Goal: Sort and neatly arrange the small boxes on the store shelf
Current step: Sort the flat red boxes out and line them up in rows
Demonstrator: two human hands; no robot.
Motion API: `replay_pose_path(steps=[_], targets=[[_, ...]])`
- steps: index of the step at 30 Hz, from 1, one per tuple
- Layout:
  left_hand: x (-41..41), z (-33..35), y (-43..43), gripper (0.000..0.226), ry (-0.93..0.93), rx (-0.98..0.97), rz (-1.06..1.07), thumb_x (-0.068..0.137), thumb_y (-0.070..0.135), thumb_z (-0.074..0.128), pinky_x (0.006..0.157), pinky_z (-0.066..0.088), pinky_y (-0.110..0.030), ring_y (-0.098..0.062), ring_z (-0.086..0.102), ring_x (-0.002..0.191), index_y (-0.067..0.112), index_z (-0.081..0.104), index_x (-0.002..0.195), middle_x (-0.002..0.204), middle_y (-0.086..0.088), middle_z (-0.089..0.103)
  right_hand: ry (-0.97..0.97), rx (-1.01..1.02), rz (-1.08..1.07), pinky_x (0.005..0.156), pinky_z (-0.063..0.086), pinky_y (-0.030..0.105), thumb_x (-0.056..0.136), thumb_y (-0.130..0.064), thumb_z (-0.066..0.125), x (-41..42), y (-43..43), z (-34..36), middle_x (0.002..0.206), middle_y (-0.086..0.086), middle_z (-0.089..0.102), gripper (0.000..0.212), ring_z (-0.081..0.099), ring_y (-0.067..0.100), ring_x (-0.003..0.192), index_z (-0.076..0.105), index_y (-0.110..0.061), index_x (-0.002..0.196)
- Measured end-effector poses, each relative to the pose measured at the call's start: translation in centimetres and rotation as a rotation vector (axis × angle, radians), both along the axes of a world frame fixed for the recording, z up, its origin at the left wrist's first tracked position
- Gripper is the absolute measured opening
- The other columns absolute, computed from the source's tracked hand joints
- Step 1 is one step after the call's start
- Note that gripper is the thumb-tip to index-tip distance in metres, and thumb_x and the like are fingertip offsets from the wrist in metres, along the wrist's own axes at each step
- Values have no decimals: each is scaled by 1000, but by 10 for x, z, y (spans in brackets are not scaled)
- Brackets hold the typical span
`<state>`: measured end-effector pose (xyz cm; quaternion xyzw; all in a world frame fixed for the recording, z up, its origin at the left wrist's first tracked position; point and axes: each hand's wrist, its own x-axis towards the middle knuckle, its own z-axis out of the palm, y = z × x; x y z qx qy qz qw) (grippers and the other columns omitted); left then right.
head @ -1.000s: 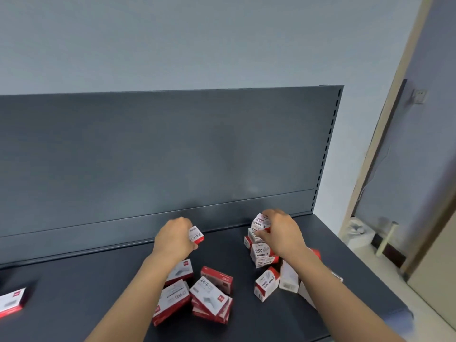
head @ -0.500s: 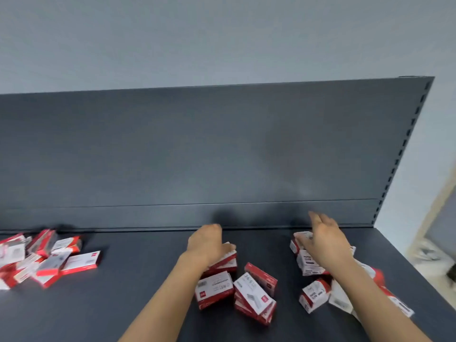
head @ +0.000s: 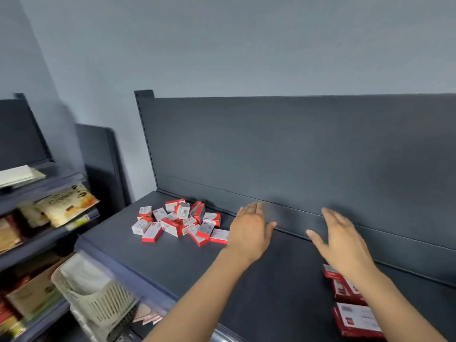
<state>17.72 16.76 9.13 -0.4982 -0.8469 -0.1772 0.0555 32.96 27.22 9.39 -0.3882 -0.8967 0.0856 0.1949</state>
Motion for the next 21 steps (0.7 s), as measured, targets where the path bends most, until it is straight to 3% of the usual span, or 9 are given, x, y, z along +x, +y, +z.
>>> replay_pose_path(steps=[7,10,15,21], targets=[[-122,-16,-73,64,-62,-47,69,96,39,39,116,15,-28,-21,18,144,6,19,147,154,-11,25,-51,-80,90,105,32,28,94,-45,41,-138,-64,-22,145,4,38,62,34,20,135,24,-11,144],[-181,-26,-103,63,-114,-53,151,94,41,44,111,27,-29,-23,31,138,8,26,144,149,-9,35,-94,-114,82,101,36,28,95,-45,40,-194,-87,-33,137,6,46,56,41,21,128,34,-10,138],[-252,-40,-143,39,-185,-88,285,92,41,48,85,47,-31,-23,56,110,11,51,117,120,-6,58,-139,-143,97,89,40,28,94,-44,42,-262,-117,-48,121,5,55,42,49,21,115,50,-10,118],[-273,-64,-153,30,-163,-83,163,92,41,47,79,47,-28,-21,60,97,17,60,105,108,-2,63,-135,-90,187,94,43,30,92,-39,48,-317,-146,-61,125,4,53,41,50,19,115,47,-13,124]])
